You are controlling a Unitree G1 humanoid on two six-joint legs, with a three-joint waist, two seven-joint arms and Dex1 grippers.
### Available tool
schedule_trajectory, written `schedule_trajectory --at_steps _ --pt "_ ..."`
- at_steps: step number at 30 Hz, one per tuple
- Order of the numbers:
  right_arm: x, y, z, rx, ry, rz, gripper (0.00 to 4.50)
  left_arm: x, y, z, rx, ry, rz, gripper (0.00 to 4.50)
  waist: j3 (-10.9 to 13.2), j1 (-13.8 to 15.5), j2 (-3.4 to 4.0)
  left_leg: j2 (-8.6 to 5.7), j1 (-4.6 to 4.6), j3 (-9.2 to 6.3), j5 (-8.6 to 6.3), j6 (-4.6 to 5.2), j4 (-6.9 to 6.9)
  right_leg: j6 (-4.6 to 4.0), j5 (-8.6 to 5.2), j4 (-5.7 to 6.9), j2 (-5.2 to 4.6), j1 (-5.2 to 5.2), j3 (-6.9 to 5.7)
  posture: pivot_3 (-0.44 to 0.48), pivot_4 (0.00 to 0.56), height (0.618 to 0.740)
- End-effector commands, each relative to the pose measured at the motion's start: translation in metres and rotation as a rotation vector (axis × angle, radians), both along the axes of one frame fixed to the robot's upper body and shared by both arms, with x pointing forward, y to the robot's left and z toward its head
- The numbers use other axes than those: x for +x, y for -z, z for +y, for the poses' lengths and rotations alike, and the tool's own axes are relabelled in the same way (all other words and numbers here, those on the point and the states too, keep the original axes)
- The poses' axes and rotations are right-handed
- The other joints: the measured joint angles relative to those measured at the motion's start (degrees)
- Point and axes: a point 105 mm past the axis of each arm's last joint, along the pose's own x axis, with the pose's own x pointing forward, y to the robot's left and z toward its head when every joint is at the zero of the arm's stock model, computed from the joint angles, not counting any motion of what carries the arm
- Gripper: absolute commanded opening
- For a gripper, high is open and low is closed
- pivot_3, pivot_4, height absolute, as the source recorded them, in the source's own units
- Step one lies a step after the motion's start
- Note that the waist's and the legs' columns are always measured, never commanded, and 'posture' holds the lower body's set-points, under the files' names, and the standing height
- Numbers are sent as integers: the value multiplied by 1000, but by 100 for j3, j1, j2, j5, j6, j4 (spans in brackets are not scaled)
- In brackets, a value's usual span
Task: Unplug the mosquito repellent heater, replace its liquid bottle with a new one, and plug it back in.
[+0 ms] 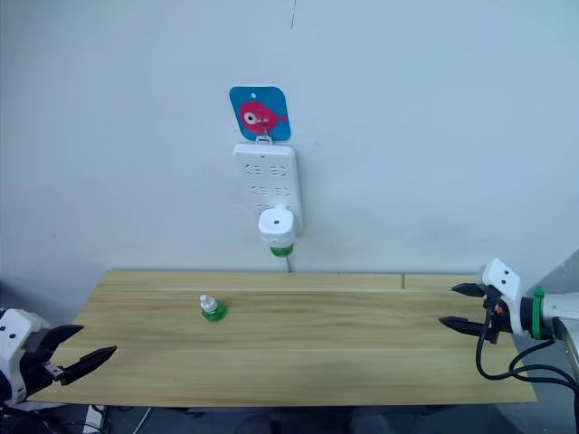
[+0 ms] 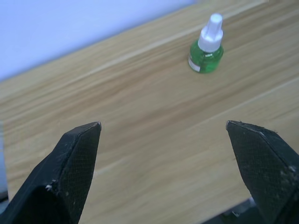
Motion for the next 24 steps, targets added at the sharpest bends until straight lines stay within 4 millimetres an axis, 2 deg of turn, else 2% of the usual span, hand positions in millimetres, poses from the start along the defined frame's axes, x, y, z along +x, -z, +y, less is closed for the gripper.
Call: schedule_trajectory --at_steps 1,9,14,18,20,22,24 --pt "4 -10 6 2 -30 -37 4348 2 -12 7 18 -24 -52 4500 0 -2 0 0 0 0 0 0 0 0 0 0 0 0 0 108 47 735" --pt "4 -11 5 -3 -31 -40 4348 4 -16 24 102 -64 -90 4500 -1 2 0 0 0 0 0 0 0 0 0 0 0 0 0 105 47 735" --pt "1 -9 7 -4 -40 -36 4348 8 -18 14 74 -36 -135 4500 -2 2 -1 0 0 0 0 0 0 0 0 0 0 0 -1 98 44 735" --pt "-5 -9 13 3 -59 -32 4348 12 -15 7 184 -9 -133 4500 -6 -3 -3 1 0 0 0 0 -1 0 0 0 0 0 0 69 45 735" --pt "-6 -11 17 9 -63 -48 4348 21 -17 -9 157 39 -142 4500 -7 -5 -3 1 0 -1 0 0 -1 0 0 0 0 0 1 47 46 735" --pt "-9 -17 24 29 -68 -78 4348 37 -26 -37 35 98 -173 4500 -11 -10 -1 0 0 0 0 0 0 0 0 0 0 1 2 25 46 735" --pt "-11 -23 32 53 -72 -104 4348 53 -33 -55 -64 114 -174 4500 -16 9 -2 -1 0 -7 0 -1 6 2 1 1 0 7 -3 2 47 735"
